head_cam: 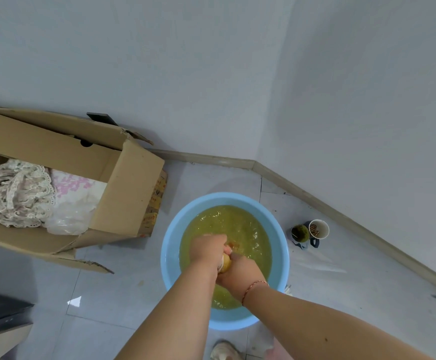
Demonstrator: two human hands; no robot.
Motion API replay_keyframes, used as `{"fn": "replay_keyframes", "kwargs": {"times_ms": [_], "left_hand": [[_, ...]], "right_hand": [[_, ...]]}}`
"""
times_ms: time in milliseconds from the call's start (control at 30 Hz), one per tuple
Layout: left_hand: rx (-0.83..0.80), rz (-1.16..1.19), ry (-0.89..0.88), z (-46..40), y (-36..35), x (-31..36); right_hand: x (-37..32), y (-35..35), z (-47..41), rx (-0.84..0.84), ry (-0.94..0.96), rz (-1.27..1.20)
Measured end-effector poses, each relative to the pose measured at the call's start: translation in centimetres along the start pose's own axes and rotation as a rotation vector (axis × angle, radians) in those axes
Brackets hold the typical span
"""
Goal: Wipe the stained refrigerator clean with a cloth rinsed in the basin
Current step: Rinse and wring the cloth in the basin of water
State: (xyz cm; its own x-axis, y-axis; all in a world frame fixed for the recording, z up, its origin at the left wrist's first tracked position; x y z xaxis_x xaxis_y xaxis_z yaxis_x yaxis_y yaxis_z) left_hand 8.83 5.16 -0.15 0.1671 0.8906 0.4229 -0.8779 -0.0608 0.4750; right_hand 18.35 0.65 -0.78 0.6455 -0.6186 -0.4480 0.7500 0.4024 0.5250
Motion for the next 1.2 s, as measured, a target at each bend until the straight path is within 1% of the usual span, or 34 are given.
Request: {"fn": "replay_keyframes", "kwargs": {"times_ms": [67,167,233,300,400,467,500,533,633,700,833,900,967,1033,1133,1200], "left_hand": [[-0.048,0.02,0.049,0.2,0.4,0.0],[-0.179,-0.039,0.109,1.2,0.8,0.1],[-0.227,-0.02,0.138,2.4,1.4,0.4],[-0.242,0.07,0.153,3.5,2.2,0.9],[-0.257,0.212,0.123,4.6,3.2,2.1],[-0.274,0.335,0.099,5.7,4.0,3.4],[-0.293,0.379,0.09,6.5,4.3,4.2],[-0.311,0.406,0.08,7.4,4.6,4.8],[-0.323,0.389,0.011,9.9,5.5,7.0],[-0.323,0.364,-0.042,11.6,6.0,8.5],[-0.404,0.313,-0.13,15.4,7.3,11.1],[-0.47,0.283,-0.143,17.4,7.9,12.1],[-0.518,0.311,-0.099,19.0,8.4,12.8],[-0.502,0.309,-0.105,20.4,8.8,13.9],[-0.492,0.266,-0.255,22.1,9.1,16.2],[-0.543,0.344,-0.288,22.9,9.7,17.6]], "right_hand": [[0.4,0.8,0.2,0.014,-0.023,0.018],[0.2,2.6,1.0,0.035,-0.017,-0.066],[-0.5,4.1,1.6,0.073,0.052,-0.065],[-1.3,5.6,2.2,0.092,0.155,-0.033],[-1.9,7.7,3.1,0.033,0.216,-0.141],[-2.0,9.5,4.0,-0.049,0.135,-0.311],[-2.1,10.6,4.5,-0.061,0.09,-0.375],[-2.3,11.7,4.9,-0.052,0.064,-0.403],[-3.9,15.0,6.0,0.016,0.086,-0.279],[-5.1,16.7,6.7,0.041,0.1,-0.246],[-7.1,20.7,7.9,0.121,0.093,-0.243],[-8.0,23.1,8.6,0.189,0.094,-0.289],[-9.0,25.1,9.7,0.222,0.086,-0.409],[-9.7,26.3,11.0,0.174,0.04,-0.579],[-10.6,26.7,13.9,-0.055,-0.109,-0.897],[-11.6,27.4,15.6,-0.145,-0.109,-0.995]]}}
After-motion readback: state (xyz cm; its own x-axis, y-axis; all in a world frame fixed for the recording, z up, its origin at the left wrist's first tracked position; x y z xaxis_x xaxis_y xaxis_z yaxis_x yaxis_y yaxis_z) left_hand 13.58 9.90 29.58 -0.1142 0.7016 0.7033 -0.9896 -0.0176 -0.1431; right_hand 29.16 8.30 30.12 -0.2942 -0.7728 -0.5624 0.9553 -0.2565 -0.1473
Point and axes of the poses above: each hand's wrist, its own z-axis away from the middle knuckle, its own y-axis out of the back of the hand, x = y × z, the point moved 7 cm from there along -z, towards the middle knuckle, and after that the axes turned 10 degrees about x, right-handed, at the moved point
